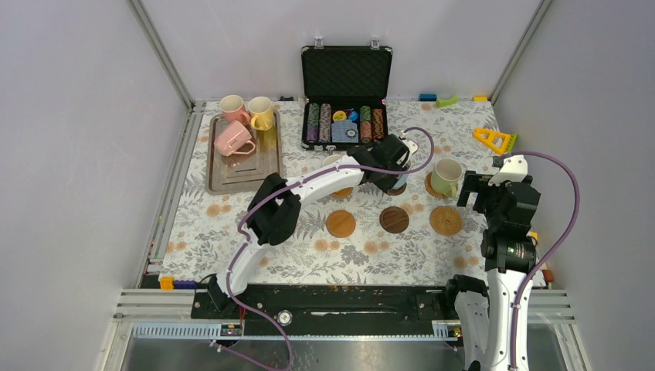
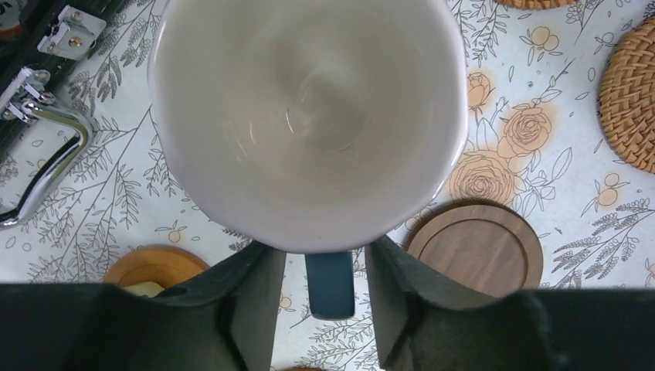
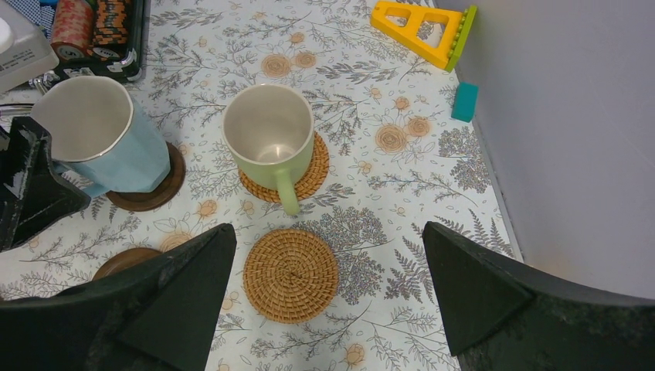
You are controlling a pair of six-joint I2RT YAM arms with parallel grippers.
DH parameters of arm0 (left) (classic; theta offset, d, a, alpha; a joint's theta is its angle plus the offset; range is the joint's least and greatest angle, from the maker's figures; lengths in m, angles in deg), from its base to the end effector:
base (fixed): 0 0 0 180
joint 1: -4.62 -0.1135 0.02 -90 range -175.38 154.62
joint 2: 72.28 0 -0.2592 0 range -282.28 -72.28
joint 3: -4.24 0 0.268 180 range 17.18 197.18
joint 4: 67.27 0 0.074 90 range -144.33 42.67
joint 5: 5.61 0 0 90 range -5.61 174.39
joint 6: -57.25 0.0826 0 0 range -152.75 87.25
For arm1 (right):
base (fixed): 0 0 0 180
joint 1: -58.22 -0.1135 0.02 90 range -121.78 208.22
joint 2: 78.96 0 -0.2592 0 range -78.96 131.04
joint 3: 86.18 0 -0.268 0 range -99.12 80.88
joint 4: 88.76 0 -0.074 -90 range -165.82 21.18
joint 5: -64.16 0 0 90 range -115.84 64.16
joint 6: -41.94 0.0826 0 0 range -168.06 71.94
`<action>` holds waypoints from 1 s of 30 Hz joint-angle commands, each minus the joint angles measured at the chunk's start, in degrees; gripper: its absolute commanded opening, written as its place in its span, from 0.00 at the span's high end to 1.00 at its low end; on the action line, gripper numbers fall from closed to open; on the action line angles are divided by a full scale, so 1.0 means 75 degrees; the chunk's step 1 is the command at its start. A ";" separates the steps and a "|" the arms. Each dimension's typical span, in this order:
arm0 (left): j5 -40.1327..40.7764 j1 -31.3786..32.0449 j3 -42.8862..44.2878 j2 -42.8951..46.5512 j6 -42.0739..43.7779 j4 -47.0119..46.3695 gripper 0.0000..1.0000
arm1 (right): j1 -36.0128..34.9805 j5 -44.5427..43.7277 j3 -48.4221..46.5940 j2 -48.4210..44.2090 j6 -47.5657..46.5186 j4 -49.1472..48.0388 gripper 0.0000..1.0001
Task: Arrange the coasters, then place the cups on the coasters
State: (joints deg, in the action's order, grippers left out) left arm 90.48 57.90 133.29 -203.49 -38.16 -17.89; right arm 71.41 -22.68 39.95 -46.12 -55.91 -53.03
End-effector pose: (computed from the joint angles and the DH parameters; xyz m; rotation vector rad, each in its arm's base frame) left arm 0.3393 -0.4402 0.1761 0.9675 2.2936 -0.3101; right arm 0.1994 -0.0421 0.3105 0.0464 1.8314 -0.2083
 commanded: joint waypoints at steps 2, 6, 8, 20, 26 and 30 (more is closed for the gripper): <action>0.0149 -0.0019 -0.0057 0.0538 -0.0034 -0.0292 0.47 | 0.0034 0.0152 0.0034 -0.0051 0.0080 -0.0327 0.00; 0.0110 -0.0025 -0.0183 0.0914 -0.0050 -0.0269 0.23 | 0.0037 0.0174 0.0026 -0.0043 0.0081 -0.0327 0.00; 0.0091 -0.0012 -0.0192 0.1122 -0.0069 -0.0206 0.20 | 0.0035 0.0187 0.0039 -0.0030 0.0098 -0.0322 0.00; 0.0381 -0.0019 -0.0566 0.3220 0.0432 0.0217 0.01 | 0.0034 0.0223 0.0032 -0.0054 0.0116 -0.0326 0.00; 0.1897 -0.0191 -0.1245 0.4646 0.1533 0.0197 0.01 | 0.0034 0.0246 0.0033 -0.0081 0.0113 -0.0324 0.00; 0.2842 -0.0745 -0.1762 0.5002 0.2356 0.0171 0.01 | 0.0040 0.0289 0.0046 -0.0107 0.0113 -0.0330 0.00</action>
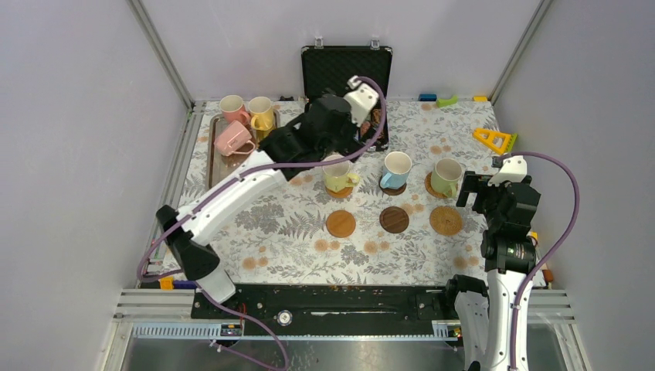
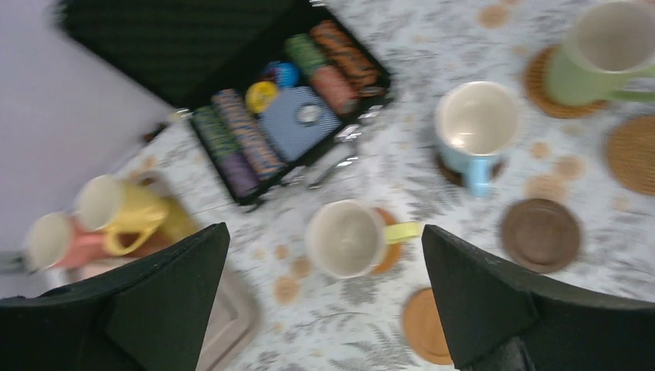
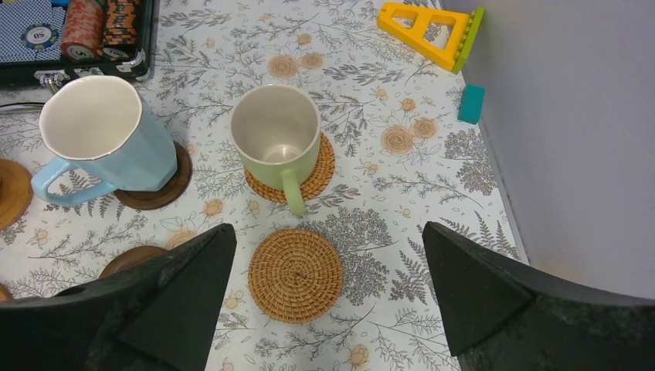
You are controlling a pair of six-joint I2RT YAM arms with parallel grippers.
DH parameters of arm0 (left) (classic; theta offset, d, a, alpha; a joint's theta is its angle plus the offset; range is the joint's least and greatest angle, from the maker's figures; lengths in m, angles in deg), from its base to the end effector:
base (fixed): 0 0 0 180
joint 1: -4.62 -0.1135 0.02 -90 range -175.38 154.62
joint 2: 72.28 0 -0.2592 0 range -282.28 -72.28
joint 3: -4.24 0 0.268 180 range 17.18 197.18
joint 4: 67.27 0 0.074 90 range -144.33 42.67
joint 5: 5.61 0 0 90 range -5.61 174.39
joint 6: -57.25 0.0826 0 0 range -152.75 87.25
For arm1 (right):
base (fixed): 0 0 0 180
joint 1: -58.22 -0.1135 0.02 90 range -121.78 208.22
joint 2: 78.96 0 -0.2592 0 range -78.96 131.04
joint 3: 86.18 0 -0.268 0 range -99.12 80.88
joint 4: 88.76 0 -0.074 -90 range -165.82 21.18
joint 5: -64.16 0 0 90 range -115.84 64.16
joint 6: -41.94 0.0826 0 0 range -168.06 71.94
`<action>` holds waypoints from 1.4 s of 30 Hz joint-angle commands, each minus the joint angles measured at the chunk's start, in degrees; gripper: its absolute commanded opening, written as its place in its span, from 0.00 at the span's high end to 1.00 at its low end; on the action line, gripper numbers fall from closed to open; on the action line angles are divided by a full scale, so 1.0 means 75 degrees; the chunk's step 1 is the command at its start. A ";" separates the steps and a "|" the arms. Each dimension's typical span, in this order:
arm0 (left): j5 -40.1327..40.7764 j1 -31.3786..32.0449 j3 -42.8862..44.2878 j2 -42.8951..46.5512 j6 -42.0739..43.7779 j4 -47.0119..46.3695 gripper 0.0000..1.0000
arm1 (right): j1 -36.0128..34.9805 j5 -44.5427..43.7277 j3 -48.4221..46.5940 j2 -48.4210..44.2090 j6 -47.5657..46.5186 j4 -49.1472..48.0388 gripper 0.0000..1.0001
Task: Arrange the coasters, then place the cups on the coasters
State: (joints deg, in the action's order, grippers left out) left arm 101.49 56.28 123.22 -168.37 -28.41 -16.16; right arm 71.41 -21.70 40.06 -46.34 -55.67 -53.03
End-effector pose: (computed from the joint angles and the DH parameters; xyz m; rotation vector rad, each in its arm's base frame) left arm 0.2853 -0.3215 0.4032 0.7949 1.8854 -0.2086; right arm 0.1990 -0.0405 0.3105 0.0380 1.8285 -0.1901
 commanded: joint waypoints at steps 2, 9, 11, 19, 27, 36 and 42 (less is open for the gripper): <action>0.1773 -0.0938 -0.0746 0.0315 0.1642 -0.0204 0.01 | 0.0034 0.0191 0.0036 -0.0094 0.0089 -0.0329 0.00; 0.2102 -0.2740 -0.1565 -0.0680 0.3570 -0.0582 0.01 | 0.0034 0.0245 0.0035 -0.0115 0.0090 -0.0320 0.00; 0.2045 -0.3181 -0.1625 -0.1190 0.3940 -0.0750 0.01 | 0.0034 0.0262 0.0040 -0.0138 0.0096 -0.0327 0.00; 0.1349 -0.4446 -0.1948 -0.2296 0.5592 -0.1892 0.01 | 0.0035 0.0291 0.0046 -0.0075 0.0094 -0.0330 0.00; 0.0570 -0.5127 -0.1977 -0.3199 0.6723 -0.1856 0.04 | 0.0034 0.0302 0.0049 0.0018 0.0086 -0.0323 0.00; 0.0391 -0.5525 -0.1196 -0.4340 0.7126 -0.1630 0.21 | 0.0034 0.0304 0.0054 0.0076 0.0060 -0.0329 0.00; 0.0001 -0.5810 -0.0455 -0.4730 0.7181 -0.1061 0.36 | 0.0034 0.0307 0.0062 0.0150 0.0038 -0.0327 0.00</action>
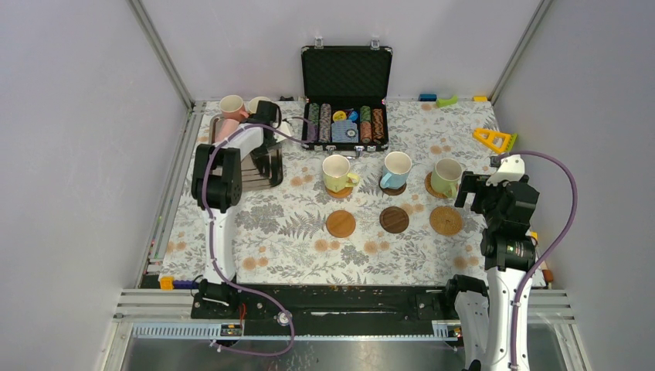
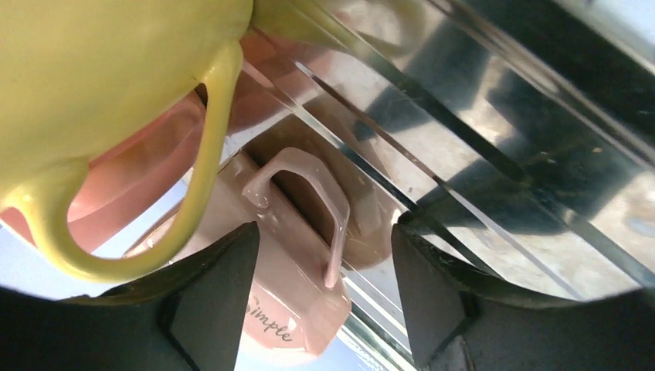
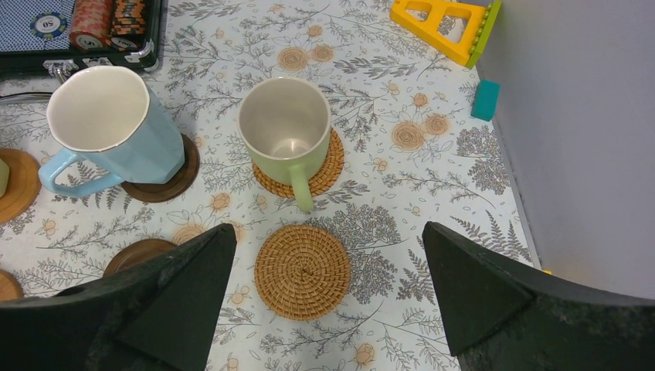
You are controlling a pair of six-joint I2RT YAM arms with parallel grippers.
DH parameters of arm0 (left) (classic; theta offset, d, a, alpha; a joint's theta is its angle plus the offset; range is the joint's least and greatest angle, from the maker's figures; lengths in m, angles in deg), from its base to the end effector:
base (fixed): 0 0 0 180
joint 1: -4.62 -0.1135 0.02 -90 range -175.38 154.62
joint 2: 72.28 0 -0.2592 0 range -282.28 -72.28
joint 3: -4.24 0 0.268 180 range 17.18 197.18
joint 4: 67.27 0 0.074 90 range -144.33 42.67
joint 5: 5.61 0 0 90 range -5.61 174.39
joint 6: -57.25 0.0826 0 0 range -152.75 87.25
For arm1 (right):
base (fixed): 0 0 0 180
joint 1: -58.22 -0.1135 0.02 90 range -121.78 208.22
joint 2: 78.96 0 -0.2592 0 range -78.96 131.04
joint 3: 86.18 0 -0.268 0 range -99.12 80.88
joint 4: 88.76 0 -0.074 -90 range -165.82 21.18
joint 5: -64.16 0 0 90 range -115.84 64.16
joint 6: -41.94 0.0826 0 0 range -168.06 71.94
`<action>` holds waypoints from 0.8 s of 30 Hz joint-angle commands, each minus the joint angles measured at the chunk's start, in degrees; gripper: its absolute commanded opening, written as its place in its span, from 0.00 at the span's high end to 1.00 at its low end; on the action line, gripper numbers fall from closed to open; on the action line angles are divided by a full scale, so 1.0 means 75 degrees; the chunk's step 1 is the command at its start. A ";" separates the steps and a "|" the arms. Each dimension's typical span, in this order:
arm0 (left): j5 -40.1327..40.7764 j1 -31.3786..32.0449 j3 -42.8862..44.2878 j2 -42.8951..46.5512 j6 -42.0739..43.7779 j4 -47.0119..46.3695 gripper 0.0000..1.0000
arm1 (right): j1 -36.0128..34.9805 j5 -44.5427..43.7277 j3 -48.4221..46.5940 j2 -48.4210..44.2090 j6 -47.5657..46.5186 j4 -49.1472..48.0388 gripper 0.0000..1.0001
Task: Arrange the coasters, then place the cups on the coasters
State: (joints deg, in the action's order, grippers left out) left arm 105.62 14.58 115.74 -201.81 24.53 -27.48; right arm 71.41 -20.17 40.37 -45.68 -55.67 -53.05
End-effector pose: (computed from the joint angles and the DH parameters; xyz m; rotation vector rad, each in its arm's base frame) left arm 0.5176 -0.0605 0.1027 1.3586 2.3040 0.7676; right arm 0.2018 -0.0389 0.3063 0.0204 1.8436 -0.1630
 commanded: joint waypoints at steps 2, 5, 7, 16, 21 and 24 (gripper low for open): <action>-0.0681 -0.0310 0.0635 -0.0331 0.0168 0.0672 0.40 | 0.0034 0.0100 0.0018 0.0069 0.0042 -0.0324 0.00; -0.0734 -0.0323 0.0592 -0.0347 0.0287 0.0879 0.46 | 0.0035 0.0099 0.0022 0.0085 0.0032 -0.0323 0.00; -0.0716 -0.0320 0.0528 -0.0354 0.0386 0.0964 0.51 | 0.0034 0.0111 0.0015 0.0106 0.0034 -0.0327 0.00; -0.0579 -0.0428 0.0992 -0.0751 0.0449 0.1405 0.62 | 0.0034 0.0123 0.0011 0.0124 0.0054 -0.0328 0.00; -0.0634 -0.0494 0.1245 -0.0861 0.0495 0.1645 0.82 | 0.0034 0.0134 0.0012 0.0110 0.0072 -0.0324 0.00; -0.0629 -0.0535 0.1295 -0.0836 0.0472 0.1827 0.98 | 0.0034 0.0131 0.0020 0.0099 0.0067 -0.0321 0.00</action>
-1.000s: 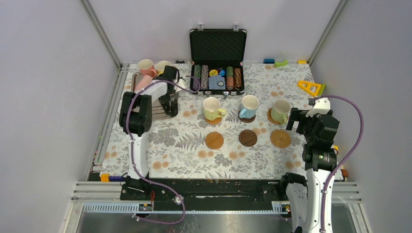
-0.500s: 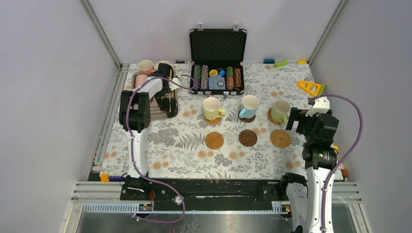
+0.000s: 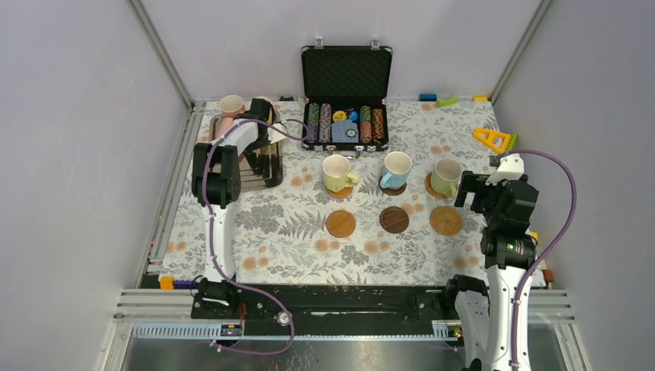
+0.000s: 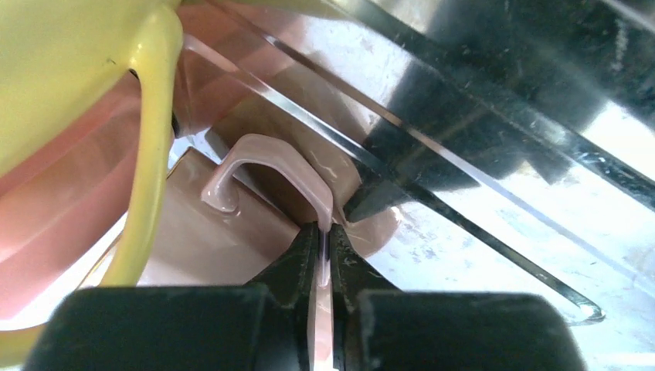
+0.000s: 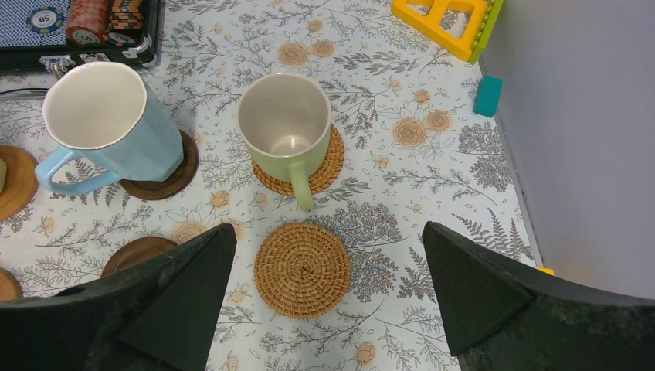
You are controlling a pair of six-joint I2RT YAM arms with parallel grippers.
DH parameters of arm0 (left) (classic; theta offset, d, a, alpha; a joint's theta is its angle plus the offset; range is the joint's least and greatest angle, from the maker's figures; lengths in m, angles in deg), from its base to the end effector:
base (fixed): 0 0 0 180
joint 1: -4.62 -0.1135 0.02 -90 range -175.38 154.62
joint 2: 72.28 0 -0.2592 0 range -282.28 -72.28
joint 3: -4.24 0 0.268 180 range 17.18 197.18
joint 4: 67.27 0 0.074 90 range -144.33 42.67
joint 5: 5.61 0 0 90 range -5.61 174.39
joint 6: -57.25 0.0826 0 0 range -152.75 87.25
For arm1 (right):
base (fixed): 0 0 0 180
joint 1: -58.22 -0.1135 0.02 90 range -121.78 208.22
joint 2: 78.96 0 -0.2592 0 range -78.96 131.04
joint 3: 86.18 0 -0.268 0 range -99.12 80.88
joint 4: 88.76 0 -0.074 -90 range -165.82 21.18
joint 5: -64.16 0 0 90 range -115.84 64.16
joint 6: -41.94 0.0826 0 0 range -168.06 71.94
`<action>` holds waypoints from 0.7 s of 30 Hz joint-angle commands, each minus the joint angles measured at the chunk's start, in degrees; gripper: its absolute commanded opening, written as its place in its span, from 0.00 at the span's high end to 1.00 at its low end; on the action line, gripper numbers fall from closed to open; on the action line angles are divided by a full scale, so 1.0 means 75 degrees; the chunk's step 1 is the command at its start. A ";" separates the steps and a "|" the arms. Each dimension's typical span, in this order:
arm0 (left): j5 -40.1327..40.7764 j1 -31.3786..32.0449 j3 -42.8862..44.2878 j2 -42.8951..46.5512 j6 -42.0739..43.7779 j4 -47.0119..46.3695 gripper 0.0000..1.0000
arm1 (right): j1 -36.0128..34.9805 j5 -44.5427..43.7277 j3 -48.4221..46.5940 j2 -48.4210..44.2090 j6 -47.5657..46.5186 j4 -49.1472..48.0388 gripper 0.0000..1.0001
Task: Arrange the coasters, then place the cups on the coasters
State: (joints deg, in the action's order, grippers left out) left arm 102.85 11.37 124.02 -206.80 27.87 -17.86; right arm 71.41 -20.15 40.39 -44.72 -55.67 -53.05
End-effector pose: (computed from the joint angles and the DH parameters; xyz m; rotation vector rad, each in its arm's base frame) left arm 0.5268 -0.0360 0.0930 1.4669 2.3891 0.6971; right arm 0.2049 -0.0396 0.3030 0.0216 1.8606 -0.1597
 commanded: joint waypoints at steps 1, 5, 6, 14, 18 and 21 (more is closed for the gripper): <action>-0.0308 -0.0128 0.0110 -0.0110 0.0032 0.0560 1.00 | 0.0028 0.0131 0.0006 -0.0030 0.0075 -0.0323 0.00; -0.0414 -0.0165 -0.0344 0.0281 0.0058 0.0582 1.00 | 0.0034 0.0158 -0.0003 -0.0048 0.0089 -0.0325 0.00; -0.0462 -0.0167 -0.0487 0.0415 0.0055 0.0596 1.00 | 0.0034 0.0155 0.0002 -0.0050 0.0080 -0.0319 0.00; -0.2851 -0.0414 -0.1506 0.2682 -0.0585 0.0560 1.00 | 0.0034 0.0260 0.0009 0.0028 0.0112 -0.0322 0.00; -0.3849 -0.0425 -0.2279 0.3955 -0.0560 0.0586 1.00 | 0.0034 0.0695 -0.0011 -0.0004 0.0123 -0.0319 0.00; -0.4356 -0.0419 -0.2746 0.4725 -0.0523 0.0737 1.00 | 0.0034 0.1534 -0.0021 -0.0073 0.0065 -0.0325 0.00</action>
State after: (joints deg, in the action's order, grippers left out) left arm 79.59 7.98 105.56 -181.73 23.74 -11.50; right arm 71.41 -16.61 40.39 -44.65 -55.59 -53.05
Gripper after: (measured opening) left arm 0.036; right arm 0.994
